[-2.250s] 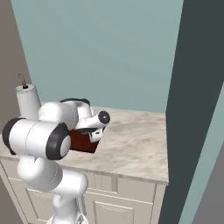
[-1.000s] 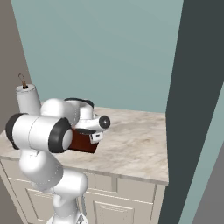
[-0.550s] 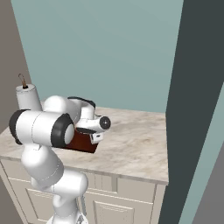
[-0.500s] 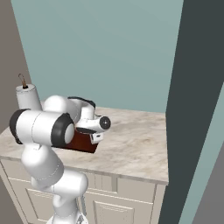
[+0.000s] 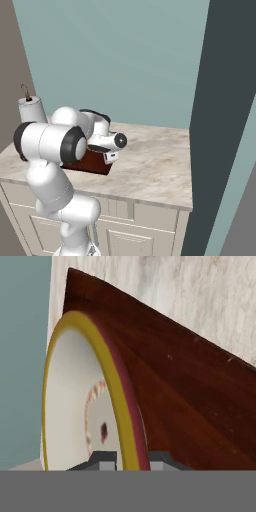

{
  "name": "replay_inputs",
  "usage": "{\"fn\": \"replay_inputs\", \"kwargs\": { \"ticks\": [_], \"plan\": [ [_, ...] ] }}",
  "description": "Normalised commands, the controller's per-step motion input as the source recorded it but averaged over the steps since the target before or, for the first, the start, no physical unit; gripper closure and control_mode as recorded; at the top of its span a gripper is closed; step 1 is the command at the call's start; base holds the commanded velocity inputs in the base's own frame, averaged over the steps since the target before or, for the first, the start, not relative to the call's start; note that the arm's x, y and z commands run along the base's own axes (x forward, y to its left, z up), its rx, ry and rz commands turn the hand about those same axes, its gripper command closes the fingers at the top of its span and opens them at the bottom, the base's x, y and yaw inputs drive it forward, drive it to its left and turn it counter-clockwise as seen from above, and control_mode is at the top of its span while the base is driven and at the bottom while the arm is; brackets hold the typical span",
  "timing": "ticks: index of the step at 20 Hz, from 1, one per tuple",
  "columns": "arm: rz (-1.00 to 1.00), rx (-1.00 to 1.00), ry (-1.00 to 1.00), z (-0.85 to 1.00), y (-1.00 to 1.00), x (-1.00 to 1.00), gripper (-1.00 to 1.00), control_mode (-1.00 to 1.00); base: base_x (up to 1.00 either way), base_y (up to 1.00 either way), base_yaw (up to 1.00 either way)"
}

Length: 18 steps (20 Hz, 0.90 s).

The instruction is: Place the two vegetables and bowl onto the tray for setting up a vegetable dip station.

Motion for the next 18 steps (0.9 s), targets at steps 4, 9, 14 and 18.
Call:
{"fn": "replay_inputs", "kwargs": {
  "ticks": [4,9,14,18],
  "plan": [
    [0.0,0.0,0.0,-0.05,0.0,0.1,1.0,-1.0,0.0,0.0,0.0],
    [0.0,0.0,0.0,-0.07,0.0,0.13,1.0,-1.0,0.0,0.0,0.0],
    [-0.01,0.0,0.0,-0.1,0.0,0.15,1.0,-1.0,0.0,0.0,0.0],
    [-0.01,0.0,0.0,-0.08,0.0,0.03,1.0,-1.0,0.0,0.0,0.0]
  ]
}}
